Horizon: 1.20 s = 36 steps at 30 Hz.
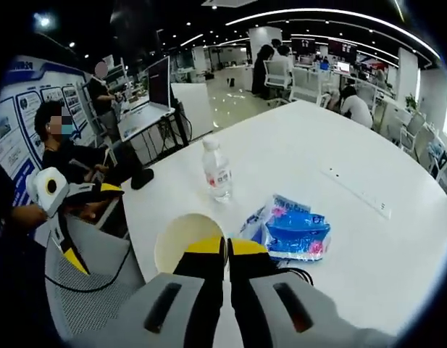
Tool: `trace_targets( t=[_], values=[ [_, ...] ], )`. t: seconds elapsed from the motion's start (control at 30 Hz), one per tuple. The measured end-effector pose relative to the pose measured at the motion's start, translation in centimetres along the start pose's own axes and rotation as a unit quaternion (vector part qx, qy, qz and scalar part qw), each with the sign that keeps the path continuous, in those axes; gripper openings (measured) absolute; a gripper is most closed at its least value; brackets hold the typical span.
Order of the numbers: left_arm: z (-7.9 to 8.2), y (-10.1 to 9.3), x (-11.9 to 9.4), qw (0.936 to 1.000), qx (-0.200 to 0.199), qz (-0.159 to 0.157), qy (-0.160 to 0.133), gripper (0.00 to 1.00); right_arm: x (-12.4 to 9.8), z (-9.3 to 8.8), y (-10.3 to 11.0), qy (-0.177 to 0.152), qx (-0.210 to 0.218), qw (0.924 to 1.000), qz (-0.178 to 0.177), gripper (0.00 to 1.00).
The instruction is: Arrange the tabletop items into an orderly group along one side of the table until the central work area is clear of visible clutter.
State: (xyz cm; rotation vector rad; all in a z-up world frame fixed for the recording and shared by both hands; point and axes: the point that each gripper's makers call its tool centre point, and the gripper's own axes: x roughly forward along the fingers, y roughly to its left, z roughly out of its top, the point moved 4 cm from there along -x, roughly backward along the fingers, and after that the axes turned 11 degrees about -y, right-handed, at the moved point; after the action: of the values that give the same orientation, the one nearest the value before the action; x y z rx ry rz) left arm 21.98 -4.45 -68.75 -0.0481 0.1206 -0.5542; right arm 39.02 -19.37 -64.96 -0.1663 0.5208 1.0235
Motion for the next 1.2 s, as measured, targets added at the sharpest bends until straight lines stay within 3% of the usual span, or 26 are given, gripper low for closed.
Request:
trace_targets(
  t=[0.6, 1.2],
  values=[
    [-0.4, 0.1, 0.0, 0.9999, 0.01, -0.002, 0.012, 1.0, 3.0, 2.9, -1.2, -0.01, -0.006, 0.9999, 0.002, 0.01],
    [-0.7, 0.1, 0.1, 0.9998, 0.009, -0.002, 0.019, 0.99, 6.3, 4.2, -2.5, -0.012, -0.002, 0.9999, -0.001, 0.01]
  ],
)
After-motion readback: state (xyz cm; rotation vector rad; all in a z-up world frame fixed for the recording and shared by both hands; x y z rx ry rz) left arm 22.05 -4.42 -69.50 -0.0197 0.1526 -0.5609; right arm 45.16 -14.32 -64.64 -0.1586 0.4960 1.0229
